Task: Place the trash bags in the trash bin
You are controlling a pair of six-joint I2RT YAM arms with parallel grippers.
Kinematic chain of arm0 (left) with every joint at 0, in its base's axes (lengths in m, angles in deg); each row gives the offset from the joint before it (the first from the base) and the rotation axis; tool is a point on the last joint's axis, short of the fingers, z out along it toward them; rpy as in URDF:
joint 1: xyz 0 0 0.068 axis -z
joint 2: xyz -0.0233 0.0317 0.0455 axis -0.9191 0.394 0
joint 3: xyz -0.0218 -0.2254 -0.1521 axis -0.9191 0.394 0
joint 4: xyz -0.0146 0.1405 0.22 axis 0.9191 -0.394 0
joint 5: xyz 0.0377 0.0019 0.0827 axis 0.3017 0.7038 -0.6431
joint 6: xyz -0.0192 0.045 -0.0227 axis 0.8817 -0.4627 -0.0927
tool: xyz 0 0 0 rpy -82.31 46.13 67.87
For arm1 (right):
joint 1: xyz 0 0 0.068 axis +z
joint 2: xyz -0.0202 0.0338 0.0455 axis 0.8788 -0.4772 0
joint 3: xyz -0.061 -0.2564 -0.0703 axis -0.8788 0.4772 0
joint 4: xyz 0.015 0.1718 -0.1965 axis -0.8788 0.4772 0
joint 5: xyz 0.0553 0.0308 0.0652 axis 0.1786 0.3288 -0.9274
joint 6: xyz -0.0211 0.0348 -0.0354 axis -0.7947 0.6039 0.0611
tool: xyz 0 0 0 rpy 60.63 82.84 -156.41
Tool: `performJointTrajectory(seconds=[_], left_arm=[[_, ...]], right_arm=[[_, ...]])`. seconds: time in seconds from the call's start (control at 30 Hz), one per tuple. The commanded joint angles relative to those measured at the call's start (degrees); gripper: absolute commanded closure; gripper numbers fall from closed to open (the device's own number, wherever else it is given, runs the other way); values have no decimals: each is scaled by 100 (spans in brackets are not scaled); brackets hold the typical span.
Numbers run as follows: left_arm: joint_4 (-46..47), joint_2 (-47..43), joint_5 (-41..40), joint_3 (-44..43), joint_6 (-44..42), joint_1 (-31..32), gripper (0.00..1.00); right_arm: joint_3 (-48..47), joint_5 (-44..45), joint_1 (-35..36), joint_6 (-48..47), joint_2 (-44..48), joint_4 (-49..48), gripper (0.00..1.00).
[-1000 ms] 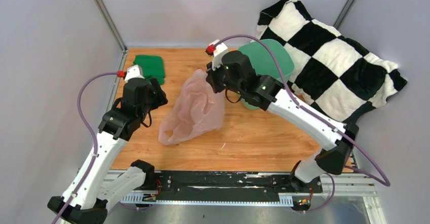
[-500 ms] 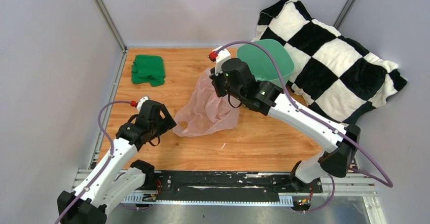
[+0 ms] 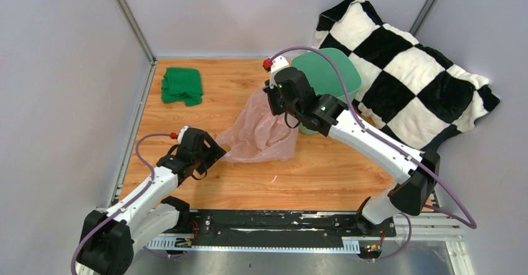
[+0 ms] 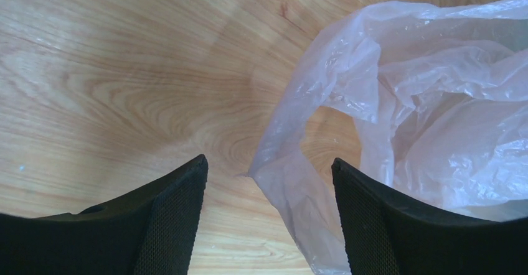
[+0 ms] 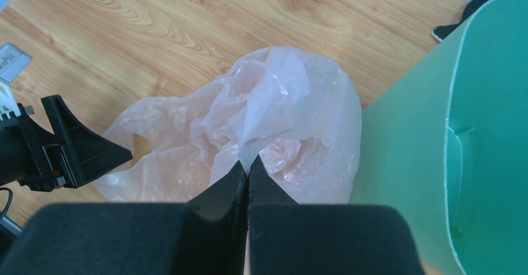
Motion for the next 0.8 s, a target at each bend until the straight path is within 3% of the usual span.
performJointTrajectory(seconds=[0.0,0.27,0.4,0.43,0.47,0.57,0.67,0.77], left_arm=[[767,186,262,251,679,-23,28],[1804,526,575,544,1430,-23,45],[1977,841,688,-19,1152,-213,90],[1776,964,759,-504,870,-444,99],[1515,1186,774,-1158,537,-607,100],[376,1870,637,-4423,-875,-769,100],[-396,2413,350,-7412,-1982,-599,100],[-631,2479,-223,-9046,-2941,-78,100]], right_arm=[[112,-33,-185,173,144,163,100],[148,-211,-286,230,184,242,100],[-202,-274,-424,35,-10,232,100],[-476,-299,-562,-44,-143,206,100],[-893,-397,-800,-65,-318,155,100],[-2777,-1021,-1586,289,-903,313,100],[-4279,-1480,-1770,372,-977,-15,100],[-3691,-1837,-1593,335,-212,-1431,100]])
